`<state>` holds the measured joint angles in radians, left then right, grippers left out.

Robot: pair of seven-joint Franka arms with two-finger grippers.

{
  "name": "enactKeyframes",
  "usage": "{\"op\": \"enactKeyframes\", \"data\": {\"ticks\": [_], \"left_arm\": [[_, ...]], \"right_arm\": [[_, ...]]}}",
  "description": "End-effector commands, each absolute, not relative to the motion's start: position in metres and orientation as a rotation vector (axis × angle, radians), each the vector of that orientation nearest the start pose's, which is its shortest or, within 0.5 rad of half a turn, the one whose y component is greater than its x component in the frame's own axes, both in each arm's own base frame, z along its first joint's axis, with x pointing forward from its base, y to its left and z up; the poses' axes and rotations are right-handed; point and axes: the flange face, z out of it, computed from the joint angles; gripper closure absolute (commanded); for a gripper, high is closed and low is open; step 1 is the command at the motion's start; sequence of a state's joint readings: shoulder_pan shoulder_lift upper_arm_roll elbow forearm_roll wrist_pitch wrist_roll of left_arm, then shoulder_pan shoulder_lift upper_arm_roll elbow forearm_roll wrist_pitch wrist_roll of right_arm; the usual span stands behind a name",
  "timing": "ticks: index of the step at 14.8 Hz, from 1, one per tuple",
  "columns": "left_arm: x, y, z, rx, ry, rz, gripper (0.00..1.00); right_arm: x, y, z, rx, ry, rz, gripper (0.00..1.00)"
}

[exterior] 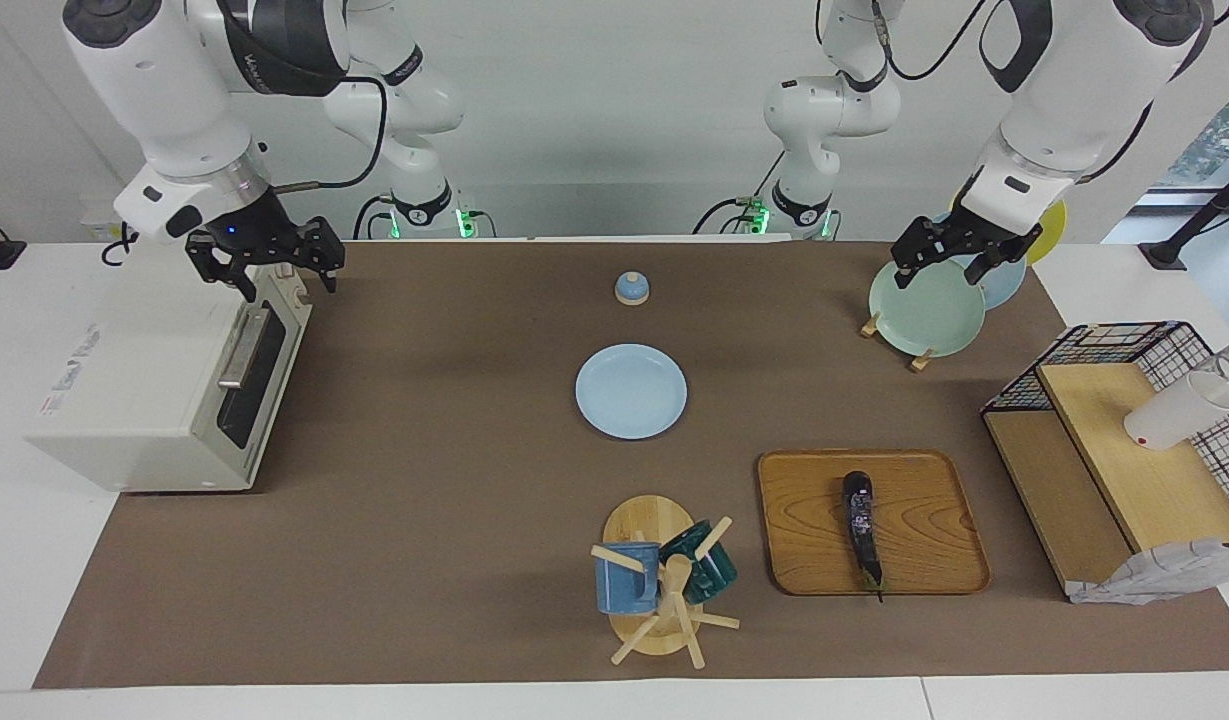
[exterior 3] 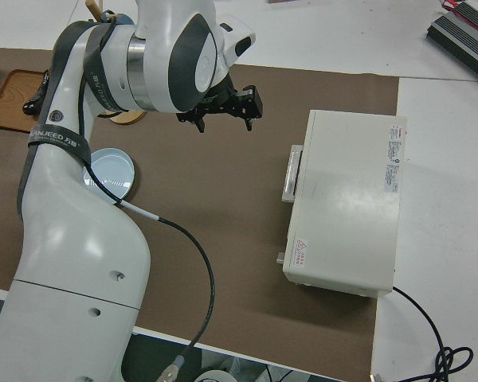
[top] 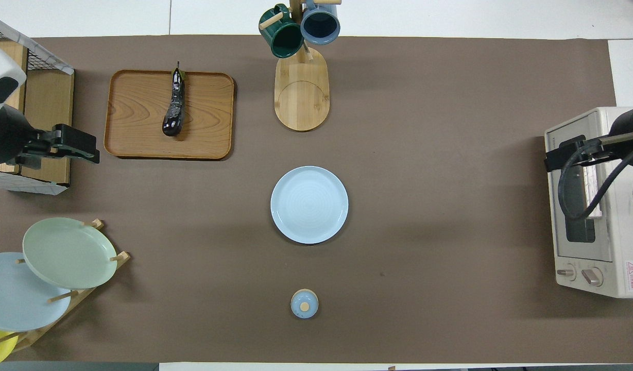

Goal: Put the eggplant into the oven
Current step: 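Move the left gripper toward the purple eggplant on the wooden tray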

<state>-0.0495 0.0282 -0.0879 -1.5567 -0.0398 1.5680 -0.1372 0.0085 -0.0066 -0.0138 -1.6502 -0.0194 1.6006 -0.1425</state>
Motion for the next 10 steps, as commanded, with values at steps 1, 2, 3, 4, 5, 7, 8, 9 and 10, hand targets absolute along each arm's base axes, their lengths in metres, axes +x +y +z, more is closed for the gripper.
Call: {"op": "enactKeyframes", "data": {"ticks": [1, 2, 3, 4, 5, 7, 8, 9, 10], "left_arm": [[0.563, -0.085, 0.608, -3.191, -0.002, -0.046, 0.0], [0.567, -0.087, 0.604, -3.191, 0.005, -0.043, 0.0], [0.579, -0.087, 0.589, -3.191, 0.006, -0.002, 0.0], [0.595, -0.091, 0.574, -3.193, 0.015, 0.036, 0.0], [0.612, -0.095, 0.554, -3.192, 0.023, 0.077, 0.0], [0.643, -0.098, 0.519, -3.191, 0.074, 0.128, 0.0], [0.655, -0.099, 0.507, -3.195, 0.098, 0.135, 0.0], [0.664, -0.101, 0.491, -3.197, 0.11, 0.148, 0.0], [0.673, -0.106, 0.464, -3.205, 0.158, 0.19, 0.0]], "right_arm": [[0.548, -0.005, 0.596, -3.15, -0.197, 0.062, 0.0], [0.546, -0.005, 0.594, -3.15, -0.195, 0.072, 0.0], [0.546, -0.009, 0.593, -3.148, -0.209, 0.072, 0.0], [0.545, -0.013, 0.592, -3.148, -0.21, 0.072, 0.0], [0.544, -0.014, 0.584, -3.147, -0.21, 0.075, 0.06], [0.539, -0.017, 0.581, -3.142, -0.256, 0.077, 0.95], [0.536, -0.02, 0.575, -3.139, -0.273, 0.09, 1.0], [0.533, -0.03, 0.567, -3.138, -0.264, 0.095, 1.0], [0.529, -0.035, 0.558, -3.14, -0.246, 0.083, 1.0]]}}
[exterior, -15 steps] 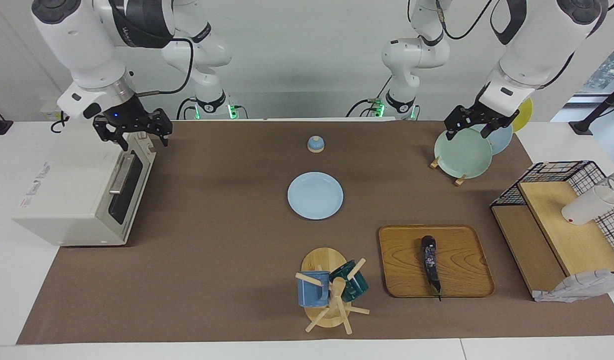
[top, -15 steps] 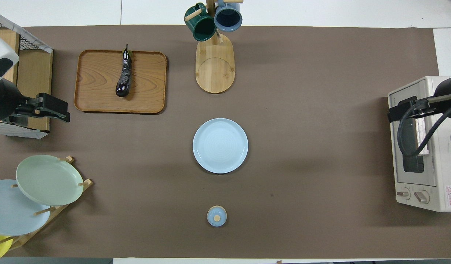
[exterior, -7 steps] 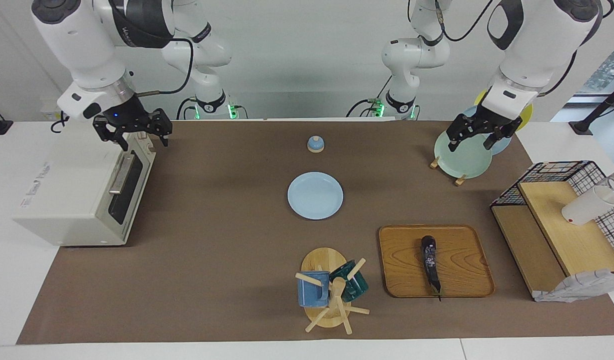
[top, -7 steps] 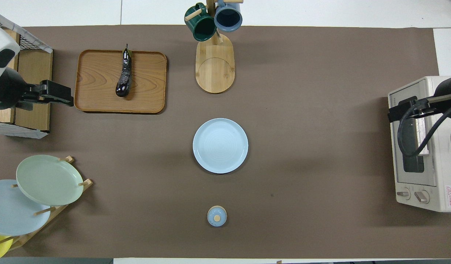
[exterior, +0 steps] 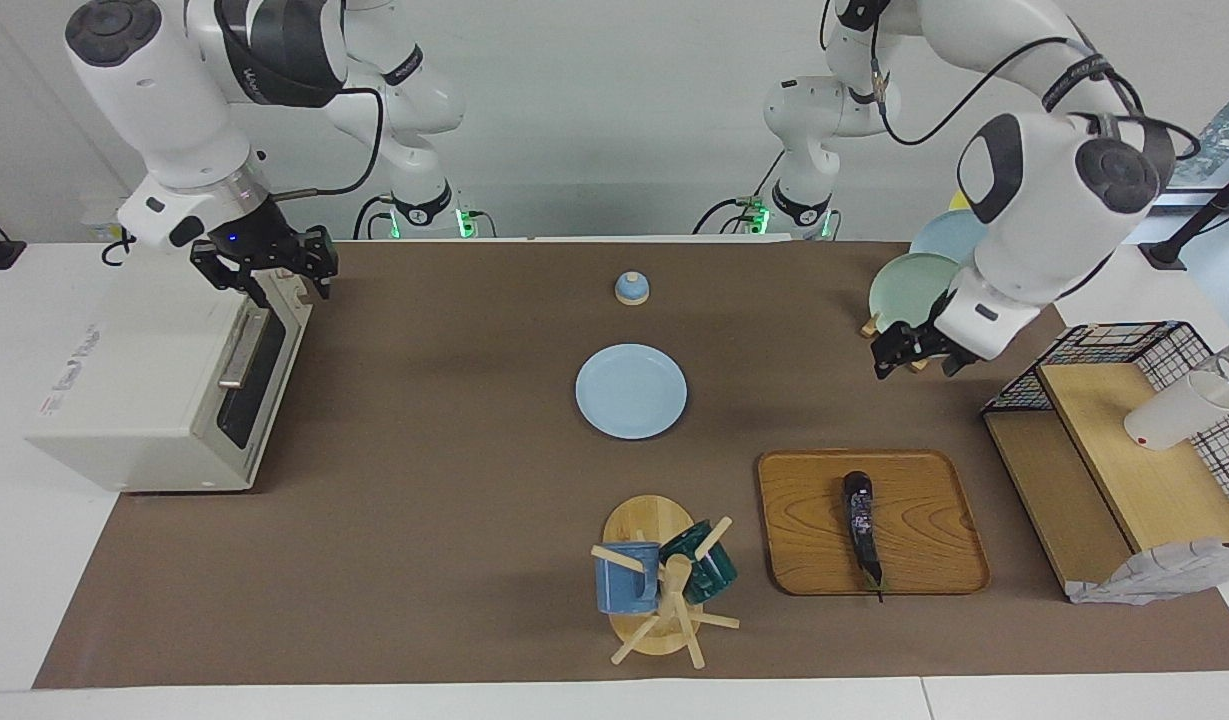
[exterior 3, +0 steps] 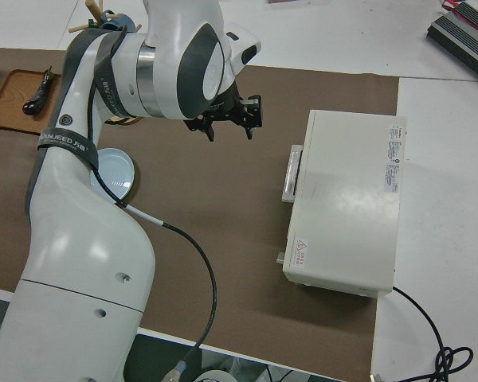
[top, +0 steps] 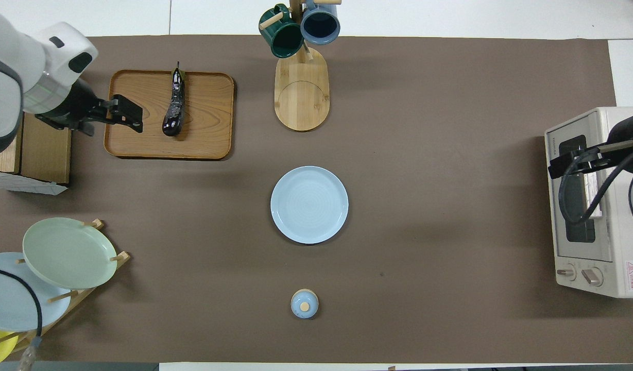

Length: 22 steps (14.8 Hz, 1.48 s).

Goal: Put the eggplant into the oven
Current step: 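Grasp the eggplant with the left gripper while the right gripper opens the oven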

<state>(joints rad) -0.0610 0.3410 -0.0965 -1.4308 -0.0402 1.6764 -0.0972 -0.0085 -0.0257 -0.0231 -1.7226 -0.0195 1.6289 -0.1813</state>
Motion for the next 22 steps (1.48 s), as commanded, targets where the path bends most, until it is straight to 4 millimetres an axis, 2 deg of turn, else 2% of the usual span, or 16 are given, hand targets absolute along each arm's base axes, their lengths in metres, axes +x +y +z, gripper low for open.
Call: {"op": "enactKeyframes", "data": {"ticks": [1, 2, 4, 6, 8, 10, 15, 17, 20, 22], "left_arm": [[0.682, -0.11, 0.442, -3.212, 0.175, 0.204, 0.0], [0.693, -0.113, 0.422, -3.219, 0.177, 0.203, 0.0], [0.71, -0.122, 0.396, -3.231, 0.202, 0.137, 0.0], [0.72, -0.121, 0.367, -3.21, 0.298, 0.079, 0.0], [0.721, -0.116, 0.345, -3.184, 0.328, 0.029, 0.0], [0.723, -0.119, 0.34, -3.183, 0.348, -0.026, 0.0], [0.71, -0.125, 0.308, -3.138, 0.4, 0.006, 0.0], [0.71, -0.13, 0.307, -3.136, 0.412, 0.006, 0.0], [0.708, -0.125, 0.308, -3.132, 0.405, 0.071, 0.0], [0.709, -0.127, 0.308, -3.128, 0.41, 0.054, 0.0]], "right_arm": [[0.525, -0.039, 0.55, -3.155, -0.242, 0.057, 1.0], [0.523, -0.051, 0.537, -3.162, -0.21, 0.063, 1.0], [0.519, -0.073, 0.521, -3.163, -0.137, 0.074, 1.0], [0.519, -0.079, 0.512, -3.207, -0.153, 0.09, 1.0], [0.52, -0.085, 0.502, -3.249, -0.173, 0.106, 1.0], [0.517, -0.099, 0.487, -3.256, -0.144, 0.093, 1.0], [0.516, -0.103, 0.476, -3.293, -0.18, 0.131, 1.0], [0.517, -0.102, 0.475, -3.293, -0.183, 0.131, 1.0], [0.518, -0.1, 0.471, -3.292, -0.189, 0.132, 1.0], [0.514, -0.1, 0.458, -3.286, -0.213, 0.148, 1.0]]}}
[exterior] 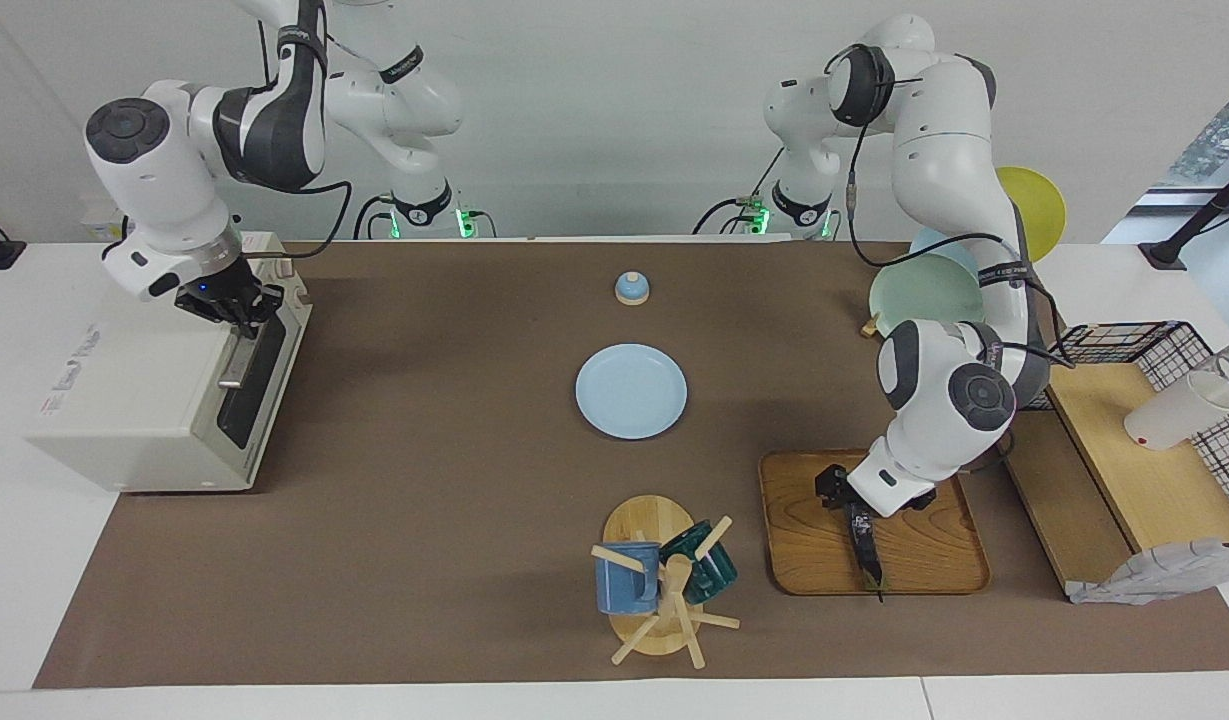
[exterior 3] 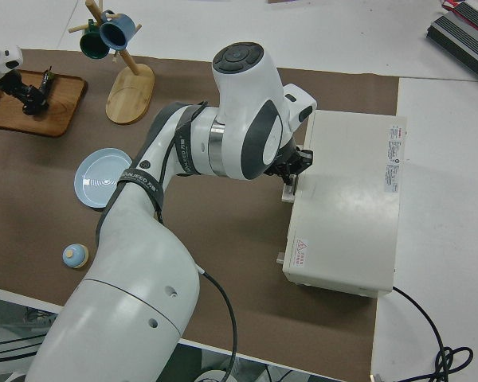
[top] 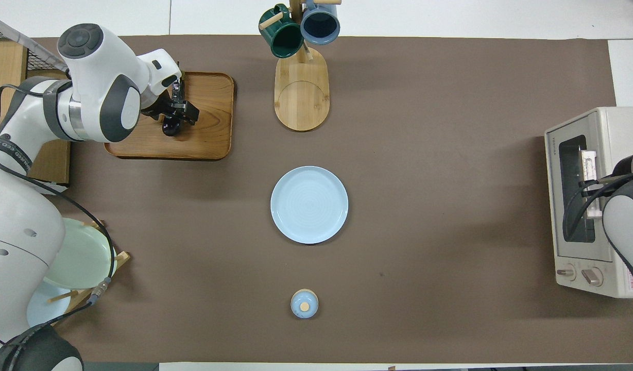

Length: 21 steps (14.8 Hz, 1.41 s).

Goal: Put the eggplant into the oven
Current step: 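Grasp the eggplant with the left gripper while the right gripper opens the oven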

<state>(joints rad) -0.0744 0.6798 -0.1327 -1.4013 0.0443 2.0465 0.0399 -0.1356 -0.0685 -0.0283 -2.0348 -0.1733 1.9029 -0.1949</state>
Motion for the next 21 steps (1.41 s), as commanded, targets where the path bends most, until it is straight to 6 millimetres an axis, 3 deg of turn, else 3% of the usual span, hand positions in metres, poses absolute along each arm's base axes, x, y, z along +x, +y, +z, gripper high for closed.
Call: {"op": "enactKeyframes", "data": {"ticks": [1, 4, 6, 7, 8, 9, 10, 12, 14, 16, 21], "left_arm": [[0.708, -0.128, 0.308, -3.128, 0.413, 0.053, 0.0], [0.707, -0.129, 0.308, -3.128, 0.414, 0.063, 0.07], [0.708, -0.129, 0.308, -3.131, 0.41, 0.059, 0.19], [0.708, -0.129, 0.309, -3.131, 0.41, 0.059, 0.35], [0.707, -0.129, 0.309, -3.135, 0.407, 0.067, 0.59], [0.707, -0.13, 0.311, -3.139, 0.404, 0.068, 0.92], [0.706, -0.13, 0.315, -3.14, 0.406, 0.07, 1.0], [0.704, -0.126, 0.327, -3.15, 0.385, 0.088, 1.0], [0.699, -0.129, 0.35, -3.194, 0.348, 0.087, 1.0], [0.687, -0.134, 0.39, -3.205, 0.247, 0.08, 1.0], [0.613, -0.16, 0.466, -3.267, 0.031, 0.119, 1.0]], "right_arm": [[0.513, -0.099, 0.457, -3.286, -0.216, 0.148, 1.0], [0.516, -0.089, 0.454, -3.282, -0.234, 0.134, 1.0], [0.516, -0.076, 0.448, -3.27, -0.259, 0.139, 1.0], [0.517, -0.067, 0.448, -3.27, -0.283, 0.127, 1.0], [0.516, -0.067, 0.445, -3.269, -0.287, 0.129, 1.0], [0.516, -0.064, 0.439, -3.264, -0.289, 0.13, 1.0], [0.518, -0.062, 0.433, -3.263, -0.301, 0.116, 1.0], [0.522, -0.039, 0.427, -3.234, -0.34, 0.082, 1.0], [0.527, -0.037, 0.412, -3.225, -0.347, 0.085, 1.0], [0.534, -0.02, 0.397, -3.22, -0.379, 0.061, 1.0], [0.537, -0.006, 0.368, -3.221, -0.347, 0.014, 1.0]]}}
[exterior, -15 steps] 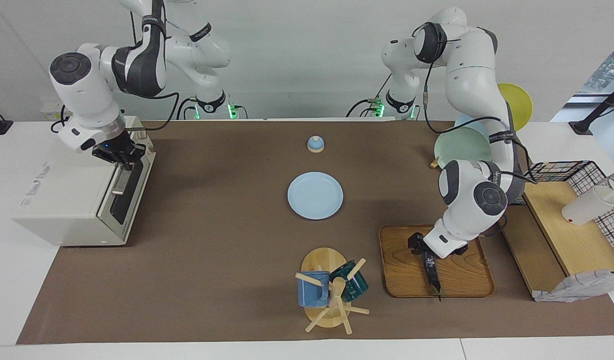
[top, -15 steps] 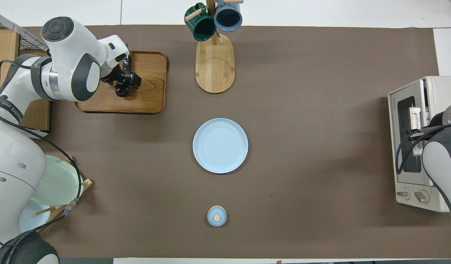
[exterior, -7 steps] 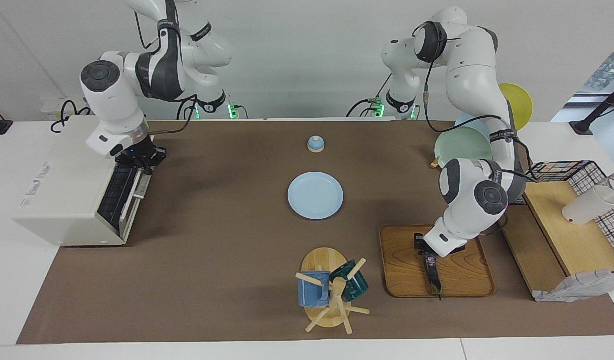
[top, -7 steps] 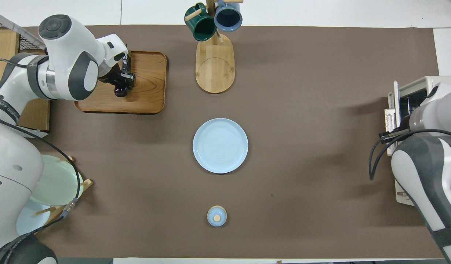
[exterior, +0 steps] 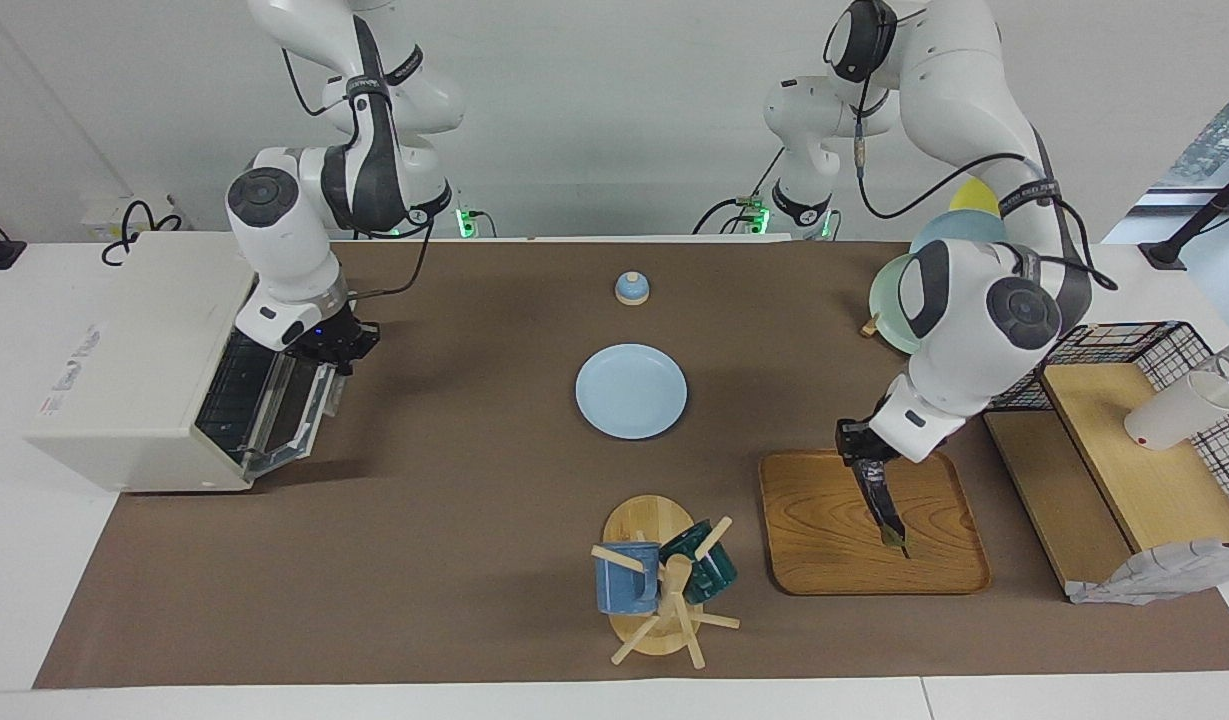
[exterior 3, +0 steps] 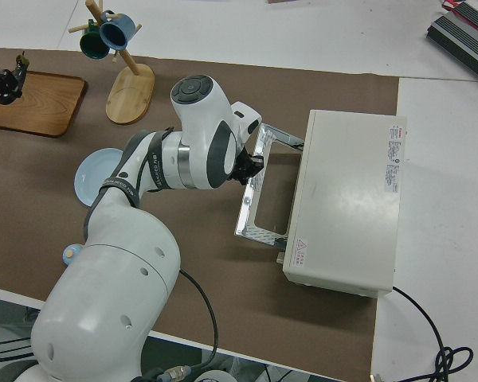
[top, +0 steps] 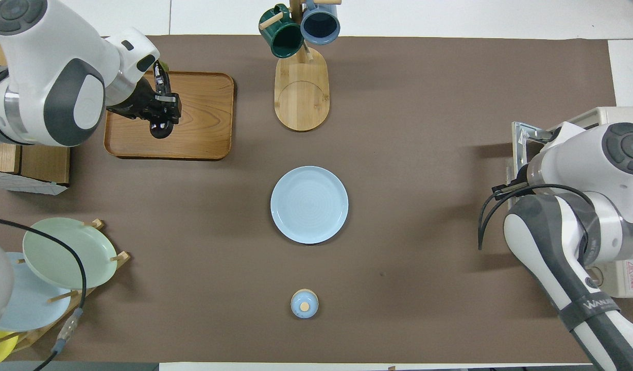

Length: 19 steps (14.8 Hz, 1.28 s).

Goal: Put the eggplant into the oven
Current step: 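Carry the eggplant toward the plate while the right gripper comes to meet it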

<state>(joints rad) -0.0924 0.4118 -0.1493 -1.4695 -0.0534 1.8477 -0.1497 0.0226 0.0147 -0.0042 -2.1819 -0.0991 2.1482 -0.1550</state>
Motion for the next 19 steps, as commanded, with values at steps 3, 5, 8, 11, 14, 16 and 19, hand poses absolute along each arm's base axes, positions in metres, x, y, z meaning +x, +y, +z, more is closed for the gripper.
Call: {"op": "enactKeyframes", "data": {"ticks": [3, 5, 8, 11, 14, 16, 19], "left_arm": [[0.569, -0.209, 0.48, -3.266, -0.026, 0.138, 1.0], [0.548, -0.25, 0.48, -3.257, -0.054, 0.157, 1.0], [0.51, -0.296, 0.462, -3.299, -0.036, 0.114, 1.0], [0.478, -0.343, 0.433, -3.313, -0.001, 0.064, 1.0], [0.454, -0.372, 0.398, -3.326, 0.021, 0.022, 1.0], [0.446, -0.384, 0.365, -3.319, 0.049, 0.037, 1.0], [0.438, -0.405, 0.334, -3.322, 0.034, 0.041, 1.0]], "right_arm": [[0.536, 0.004, 0.365, -3.222, -0.341, 0.008, 1.0], [0.531, 0.004, 0.355, -3.22, -0.332, -0.015, 1.0], [0.519, 0.002, 0.335, -3.214, -0.331, -0.062, 1.0], [0.519, 0.003, 0.335, -3.212, -0.332, -0.067, 1.0], [0.514, 0.003, 0.33, -3.211, -0.333, -0.06, 1.0], [0.511, 0.003, 0.326, -3.21, -0.333, -0.062, 1.0], [0.503, 0.001, 0.314, -3.204, -0.329, -0.139, 1.0]]}}
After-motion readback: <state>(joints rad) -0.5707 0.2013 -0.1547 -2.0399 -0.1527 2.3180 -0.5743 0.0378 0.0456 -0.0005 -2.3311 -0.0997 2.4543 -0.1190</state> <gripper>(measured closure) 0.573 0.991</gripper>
